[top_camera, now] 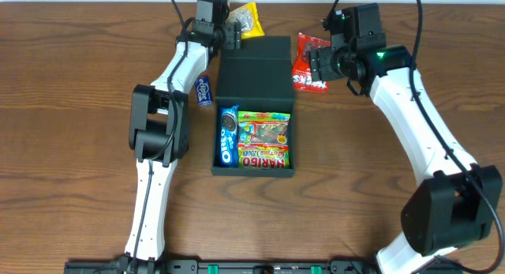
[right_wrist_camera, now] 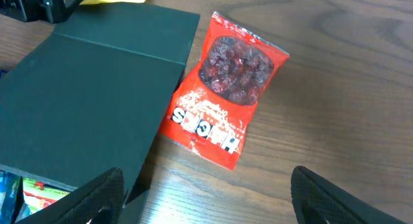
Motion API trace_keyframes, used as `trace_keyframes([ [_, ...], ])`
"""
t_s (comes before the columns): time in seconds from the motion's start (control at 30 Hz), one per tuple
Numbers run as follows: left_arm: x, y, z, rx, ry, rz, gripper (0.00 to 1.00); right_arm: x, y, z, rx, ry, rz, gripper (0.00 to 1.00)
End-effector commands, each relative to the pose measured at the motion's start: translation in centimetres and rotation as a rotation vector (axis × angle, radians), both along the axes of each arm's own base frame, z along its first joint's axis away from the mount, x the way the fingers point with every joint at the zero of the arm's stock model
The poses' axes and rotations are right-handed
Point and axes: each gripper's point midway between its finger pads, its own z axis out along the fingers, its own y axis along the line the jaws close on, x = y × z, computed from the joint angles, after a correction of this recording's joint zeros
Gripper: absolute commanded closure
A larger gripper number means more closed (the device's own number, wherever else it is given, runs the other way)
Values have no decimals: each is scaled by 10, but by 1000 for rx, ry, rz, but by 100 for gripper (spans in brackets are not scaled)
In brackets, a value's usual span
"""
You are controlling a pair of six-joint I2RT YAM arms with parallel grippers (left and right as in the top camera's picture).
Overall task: Pack container
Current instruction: 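Grasp the yellow Hacks bag with left gripper and lift it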
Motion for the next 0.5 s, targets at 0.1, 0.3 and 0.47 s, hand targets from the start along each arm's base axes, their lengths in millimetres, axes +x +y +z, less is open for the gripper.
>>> trace_keyframes([
  [0.1, -4, 2, -23, 12, 44, 5, 21, -1, -4, 5, 12, 0, -17, 18],
  [0.3, -10, 10, -35, 49, 70, 33, 29, -1, -4, 4, 11, 1, -17, 16],
  [0.47, -17, 12, -57, 57, 114, 34, 31, -1, -4, 4, 12, 2, -17, 15],
])
